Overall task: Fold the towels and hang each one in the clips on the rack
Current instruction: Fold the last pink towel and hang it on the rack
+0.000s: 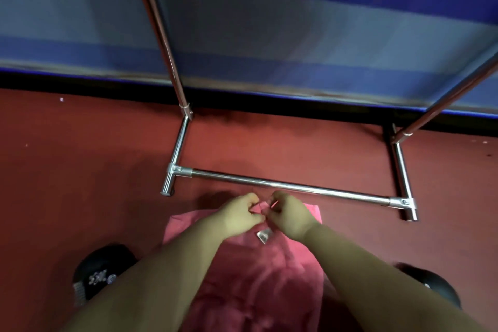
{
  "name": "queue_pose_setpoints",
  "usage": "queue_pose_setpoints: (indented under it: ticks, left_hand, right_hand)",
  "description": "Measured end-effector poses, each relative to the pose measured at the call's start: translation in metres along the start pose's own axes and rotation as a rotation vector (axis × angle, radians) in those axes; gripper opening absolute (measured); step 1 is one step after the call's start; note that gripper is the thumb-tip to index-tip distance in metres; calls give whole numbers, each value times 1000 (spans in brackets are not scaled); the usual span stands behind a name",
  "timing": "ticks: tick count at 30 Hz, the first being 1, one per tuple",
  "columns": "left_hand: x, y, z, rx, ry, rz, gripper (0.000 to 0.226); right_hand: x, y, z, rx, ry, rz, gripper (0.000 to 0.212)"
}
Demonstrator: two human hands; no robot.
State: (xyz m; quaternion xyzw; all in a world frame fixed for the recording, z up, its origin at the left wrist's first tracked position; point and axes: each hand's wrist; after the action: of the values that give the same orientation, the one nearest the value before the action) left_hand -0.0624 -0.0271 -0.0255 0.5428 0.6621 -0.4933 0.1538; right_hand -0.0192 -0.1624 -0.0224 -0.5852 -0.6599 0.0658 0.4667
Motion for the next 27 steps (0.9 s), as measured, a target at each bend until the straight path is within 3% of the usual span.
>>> queue_pose_setpoints:
  ticks: [4, 9, 16, 20, 27]
  left_hand:
    - [-71, -57, -34, -19, -110, 106, 24]
    - [-150, -137, -66, -117, 64, 273, 13]
    - [-201, -227, -80, -303, 75, 545, 24]
    - [-193, -251, -75, -450, -25, 628, 21]
    - [-177, -250, -85, -860, -270, 514, 22]
  right_hand:
    - [37, -68, -45, -70, 64, -139, 25]
    - [70, -164, -92, -74, 236, -265, 23]
    - [90, -270, -118, -2, 478, -460, 22]
    - [78, -288, -106, 40, 333, -467, 16]
    - [43, -267, -104, -63, -2, -352, 24]
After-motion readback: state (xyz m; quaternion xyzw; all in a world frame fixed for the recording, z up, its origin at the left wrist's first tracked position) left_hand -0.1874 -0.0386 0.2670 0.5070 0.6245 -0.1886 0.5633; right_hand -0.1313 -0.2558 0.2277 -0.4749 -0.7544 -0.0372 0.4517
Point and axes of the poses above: each hand's wrist, its own y-axis towards the middle knuckle, its own z-axis out of the palm, x = y × z, and after that the axes turned 9 degrees about z, right-handed
